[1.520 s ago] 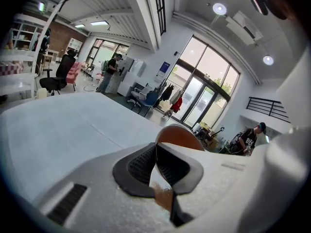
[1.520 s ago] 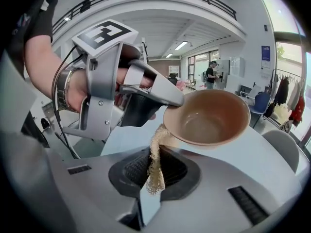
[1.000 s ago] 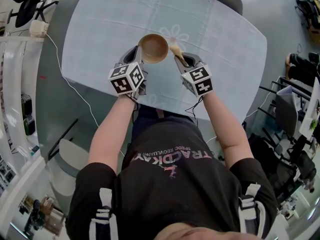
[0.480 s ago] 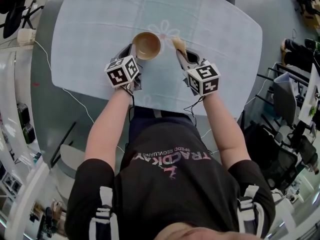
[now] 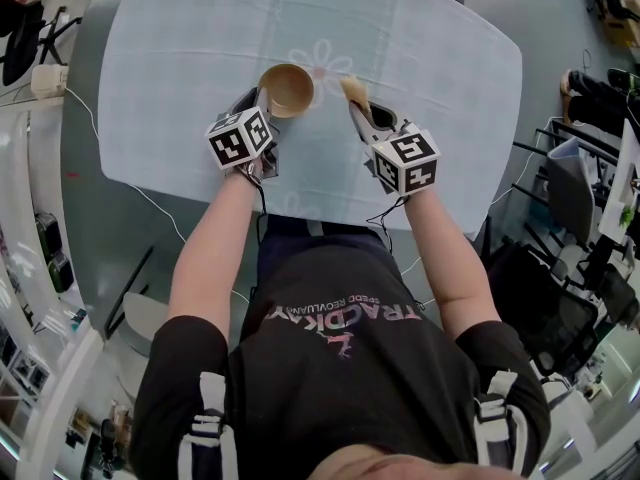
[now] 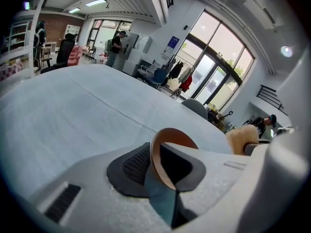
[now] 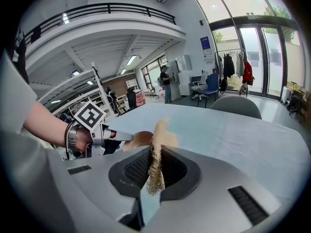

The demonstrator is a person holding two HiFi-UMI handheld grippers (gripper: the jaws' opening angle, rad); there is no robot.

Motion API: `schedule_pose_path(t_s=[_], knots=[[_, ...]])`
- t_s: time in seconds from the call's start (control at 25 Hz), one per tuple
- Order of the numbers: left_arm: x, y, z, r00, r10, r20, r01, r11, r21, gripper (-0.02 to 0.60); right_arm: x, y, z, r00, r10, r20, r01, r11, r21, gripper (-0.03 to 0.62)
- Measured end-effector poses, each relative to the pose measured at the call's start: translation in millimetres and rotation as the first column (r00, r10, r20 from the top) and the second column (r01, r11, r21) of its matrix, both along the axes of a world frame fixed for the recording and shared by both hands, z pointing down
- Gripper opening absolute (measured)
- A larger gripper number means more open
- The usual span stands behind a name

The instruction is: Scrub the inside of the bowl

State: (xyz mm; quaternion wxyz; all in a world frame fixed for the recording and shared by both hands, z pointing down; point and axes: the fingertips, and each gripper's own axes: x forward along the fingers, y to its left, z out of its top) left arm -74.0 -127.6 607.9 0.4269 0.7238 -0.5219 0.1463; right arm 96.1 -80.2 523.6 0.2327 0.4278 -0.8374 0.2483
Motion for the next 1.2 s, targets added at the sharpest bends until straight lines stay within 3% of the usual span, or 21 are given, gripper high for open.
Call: schedule_pose_path(t_s=[0.08, 0.12, 0.32, 0.44, 0.56, 0.72, 0.84, 1.04, 1.2], knots=[[0.4, 1.0, -2.5, 1.000, 0.007, -0.008, -0.007, 1.000, 0.014, 0.131, -2.0, -0.3, -2.0, 1.000, -0.005, 0.004, 0.005, 1.000, 0.005, 0.032], [0.0, 1.6, -4.8, 1.000, 0.008, -0.011, -0.007, 1.000, 0.023, 0.132, -2.7, -0.4, -3.4, 1.000, -0.008, 0.005, 0.008, 1.000, 0.009, 0.032], [-18.2, 11.5, -23.0, 1.000, -0.025, 0.009, 0.024, 0.997, 0.078, 0.130, -6.5, 0.3, -14.4, 0.999, -0.026, 0.019, 0.026, 0.999, 0.038, 0.032], [-33.2, 19.9, -50.6, 0.997, -0.012, 0.072, 0.000, 0.986, 0.166, 0.057, -10.2, -1.2, -25.8, 0.999, -0.034, 0.043, 0.031, 0.998, 0.062, 0.032], [-35.6, 31.0, -93.4, 0.985, 0.042, 0.168, -0.090, 0.953, 0.290, 0.023, -14.2, -1.6, -44.7, 0.997, -0.042, 0.071, 0.035, 0.994, 0.099, 0.032], [-23.1, 54.9, -158.4, 0.953, 0.090, 0.291, -0.219, 0.867, 0.448, 0.021, -21.2, 3.8, -82.3, 0.992, -0.071, 0.103, 0.052, 0.983, 0.177, 0.032], [-8.9, 77.8, -199.4, 0.943, 0.098, 0.318, -0.260, 0.814, 0.520, 0.021, -26.6, 11.3, -117.3, 0.987, -0.098, 0.131, 0.064, 0.967, 0.249, 0.032], [3.8, 110.0, -243.4, 0.971, 0.074, 0.229, -0.198, 0.788, 0.583, 0.017, -33.8, 25.8, -173.4, 0.978, -0.147, 0.148, 0.085, 0.928, 0.362, 0.032], [11.6, 132.5, -259.1, 0.975, 0.074, 0.207, -0.187, 0.774, 0.604, 0.015, -36.5, 41.0, -208.2, 0.974, -0.179, 0.141, 0.102, 0.897, 0.430, 0.032]])
